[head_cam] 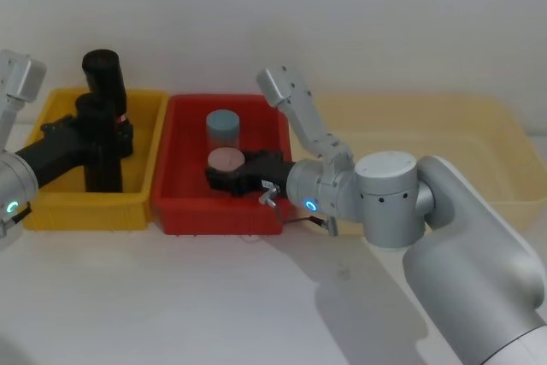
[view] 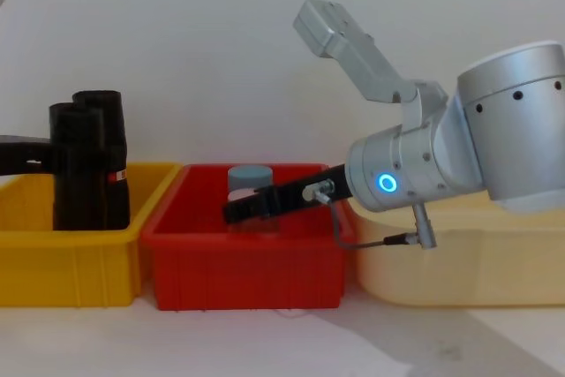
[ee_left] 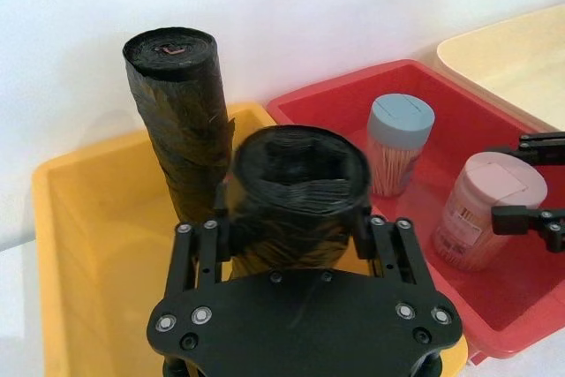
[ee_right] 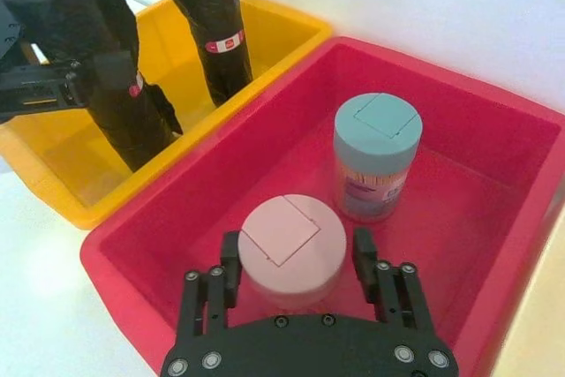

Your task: Pick up the garbage bag with the one hand and transfer it to the other hand.

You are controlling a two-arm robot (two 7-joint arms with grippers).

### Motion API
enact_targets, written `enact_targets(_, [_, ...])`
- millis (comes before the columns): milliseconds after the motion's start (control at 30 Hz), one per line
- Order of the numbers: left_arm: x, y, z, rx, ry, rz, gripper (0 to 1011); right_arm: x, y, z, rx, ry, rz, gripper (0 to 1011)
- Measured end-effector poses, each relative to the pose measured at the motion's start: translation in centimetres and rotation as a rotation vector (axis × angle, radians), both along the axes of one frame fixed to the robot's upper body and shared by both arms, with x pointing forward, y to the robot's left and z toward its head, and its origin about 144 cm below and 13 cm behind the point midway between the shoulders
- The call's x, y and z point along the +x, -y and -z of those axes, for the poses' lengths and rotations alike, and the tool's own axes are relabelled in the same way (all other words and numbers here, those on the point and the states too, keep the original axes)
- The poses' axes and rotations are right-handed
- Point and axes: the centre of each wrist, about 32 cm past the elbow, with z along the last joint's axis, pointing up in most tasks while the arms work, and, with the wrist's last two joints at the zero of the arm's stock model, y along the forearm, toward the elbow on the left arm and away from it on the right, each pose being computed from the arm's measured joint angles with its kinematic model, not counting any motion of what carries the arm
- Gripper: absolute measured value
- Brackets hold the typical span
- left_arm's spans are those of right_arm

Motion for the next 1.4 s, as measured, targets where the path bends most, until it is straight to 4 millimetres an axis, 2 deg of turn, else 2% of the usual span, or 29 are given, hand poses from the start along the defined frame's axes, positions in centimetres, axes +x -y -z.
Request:
enact_targets(133, [0.0,0.0,0.0,0.000,0.000,0.000,629,0.0,0.0,0.0,0.000,-0.001,0.001,664])
enact_targets(300, [0.0,0.0,0.0,0.000,0.000,0.000,546,0.0,0.0,0.0,0.000,-0.001,0.001,664])
enact_targets(1067, [-0.5,0.3,0.3,0.029,0.026,-0.019,429,0.0,0.0,0.1,0.003,0.006,0.001,664])
enact_targets(1400, [-1.2,0.4,-0.2,0.053,0.071,-0.045,426,-0.3,0.1,-0.8,0.036,0.064,-0.004,664])
